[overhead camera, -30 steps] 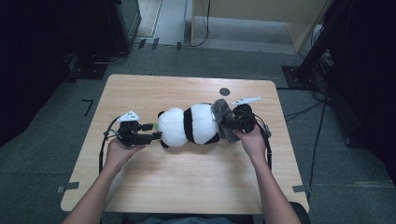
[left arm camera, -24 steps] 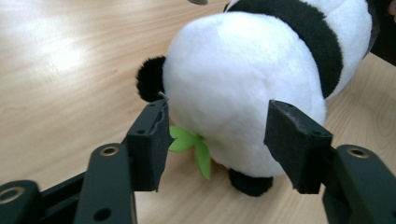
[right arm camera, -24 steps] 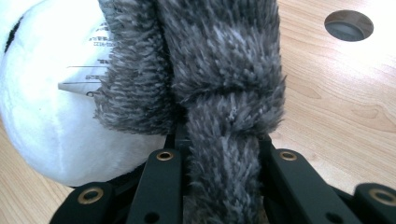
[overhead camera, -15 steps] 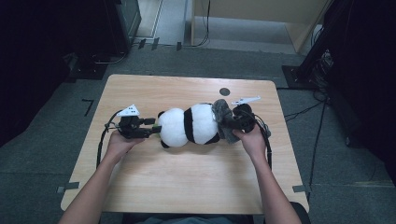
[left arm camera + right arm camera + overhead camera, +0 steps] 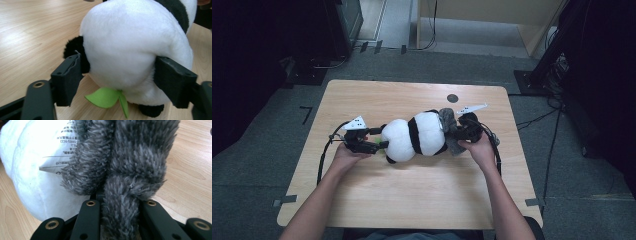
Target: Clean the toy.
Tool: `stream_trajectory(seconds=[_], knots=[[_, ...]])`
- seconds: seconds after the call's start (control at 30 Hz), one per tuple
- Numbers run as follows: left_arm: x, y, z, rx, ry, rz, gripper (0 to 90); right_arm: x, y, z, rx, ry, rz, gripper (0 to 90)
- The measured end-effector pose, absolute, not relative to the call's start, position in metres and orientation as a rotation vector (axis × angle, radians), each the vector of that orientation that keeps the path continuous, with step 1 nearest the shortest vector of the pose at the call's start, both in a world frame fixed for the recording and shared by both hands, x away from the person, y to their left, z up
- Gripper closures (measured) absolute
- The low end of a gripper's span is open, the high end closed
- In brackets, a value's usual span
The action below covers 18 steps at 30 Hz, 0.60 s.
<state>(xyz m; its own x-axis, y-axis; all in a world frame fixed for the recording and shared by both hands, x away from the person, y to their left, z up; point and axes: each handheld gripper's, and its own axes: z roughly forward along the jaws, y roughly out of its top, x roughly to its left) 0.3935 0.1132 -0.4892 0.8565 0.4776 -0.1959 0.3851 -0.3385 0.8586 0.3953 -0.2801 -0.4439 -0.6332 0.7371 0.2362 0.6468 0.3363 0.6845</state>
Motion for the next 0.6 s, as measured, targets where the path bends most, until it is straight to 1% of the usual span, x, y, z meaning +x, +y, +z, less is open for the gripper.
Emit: stream_trajectory(seconds=[0.1,0.13,0.2,0.33,0.43,0.47,0.6], knots=[[0.388,0.105,-0.49,1.998,0.577,0.134,1.7,0.397,-0.278,-0.443,1.268,2.482,1.177,77.7],[0.387,0.103,-0.491,2.001,0.553,0.126,0.0,0.398,-0.276,-0.443,1.262,2.485,1.177,77.8],[0.383,0.097,-0.49,2.013,0.503,0.111,0.0,0.399,-0.274,-0.442,1.262,2.477,1.178,78.3],[0.375,0.082,-0.489,2.038,0.376,0.029,0.0,0.399,-0.27,-0.443,1.26,2.479,1.196,79.0],[0.369,0.07,-0.486,2.083,0.341,0.031,0.0,0.398,-0.266,-0.44,1.239,2.46,1.197,79.3],[0.368,0.07,-0.485,2.081,0.335,0.026,1.6,0.398,-0.265,-0.439,1.241,2.457,1.186,79.3],[0.367,0.074,-0.481,2.071,0.338,0.001,26.4,0.399,-0.267,-0.437,1.249,2.444,1.178,79.2]])
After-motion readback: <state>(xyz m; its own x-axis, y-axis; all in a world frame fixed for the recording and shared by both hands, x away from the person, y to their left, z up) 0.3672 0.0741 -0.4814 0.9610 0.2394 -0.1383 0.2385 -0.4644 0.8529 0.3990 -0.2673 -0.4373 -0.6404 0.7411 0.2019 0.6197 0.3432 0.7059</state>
